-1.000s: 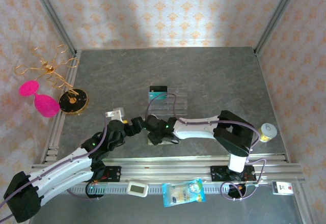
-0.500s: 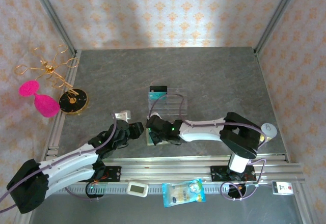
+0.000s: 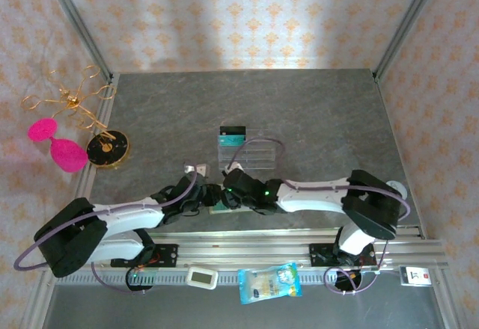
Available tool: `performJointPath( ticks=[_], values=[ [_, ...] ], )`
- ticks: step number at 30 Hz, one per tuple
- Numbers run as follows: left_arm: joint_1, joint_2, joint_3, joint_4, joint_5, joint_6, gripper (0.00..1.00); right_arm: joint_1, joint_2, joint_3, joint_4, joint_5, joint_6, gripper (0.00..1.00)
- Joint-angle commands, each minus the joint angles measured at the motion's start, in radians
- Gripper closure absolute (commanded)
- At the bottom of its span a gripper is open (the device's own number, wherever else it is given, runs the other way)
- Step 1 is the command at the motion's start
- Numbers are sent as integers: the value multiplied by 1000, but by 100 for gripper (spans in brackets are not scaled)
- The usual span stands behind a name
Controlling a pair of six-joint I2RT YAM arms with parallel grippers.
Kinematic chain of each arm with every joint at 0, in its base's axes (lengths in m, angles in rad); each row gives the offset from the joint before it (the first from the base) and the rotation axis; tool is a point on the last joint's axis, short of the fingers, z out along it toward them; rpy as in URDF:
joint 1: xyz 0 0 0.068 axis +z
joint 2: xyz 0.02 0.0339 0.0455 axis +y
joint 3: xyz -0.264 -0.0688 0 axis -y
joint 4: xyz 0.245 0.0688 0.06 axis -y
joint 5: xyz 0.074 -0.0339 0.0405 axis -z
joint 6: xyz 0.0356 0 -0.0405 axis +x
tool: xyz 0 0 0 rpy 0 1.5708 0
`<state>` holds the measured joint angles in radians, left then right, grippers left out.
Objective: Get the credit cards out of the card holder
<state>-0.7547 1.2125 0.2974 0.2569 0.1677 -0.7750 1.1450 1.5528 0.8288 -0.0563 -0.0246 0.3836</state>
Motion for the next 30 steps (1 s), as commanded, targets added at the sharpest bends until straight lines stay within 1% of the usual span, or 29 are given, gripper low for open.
performJointPath(
  ticks=[1,4,7,9,12,15,17,18,20,23,24,26,30],
  values=[
    [-29,11,51,19,24,29,70,-5,-112,-41,7,115,49,62],
    [-60,26,78,18,51,42,61,-10,-192,-87,-12,170,90,62],
    [-88,97,113,36,110,38,60,-20,-267,-136,-20,207,124,62],
    [-107,148,137,59,152,36,64,-30,-307,-158,-25,219,140,62],
    [-129,196,171,85,204,36,72,-46,-348,-180,-33,215,150,62],
    [-131,171,171,95,204,21,72,-69,-359,-188,-28,161,145,63],
    [-129,132,163,70,155,8,72,-84,-352,-191,-16,102,131,62],
    [-126,99,157,31,106,-3,72,-94,-342,-185,-18,76,126,62],
    [-120,23,126,10,43,-11,75,-98,-325,-181,-5,32,108,63],
    [-86,-88,86,-74,-49,-22,85,-99,-279,-159,36,-100,49,68],
    [-62,-112,72,-101,-58,-23,88,-98,-257,-144,41,-137,34,72],
    [-19,-130,48,-118,-31,-16,92,-97,-217,-117,51,-185,11,76],
    [-7,-112,25,-131,-33,-1,96,-97,-110,-65,29,-259,-21,82]
  ],
)
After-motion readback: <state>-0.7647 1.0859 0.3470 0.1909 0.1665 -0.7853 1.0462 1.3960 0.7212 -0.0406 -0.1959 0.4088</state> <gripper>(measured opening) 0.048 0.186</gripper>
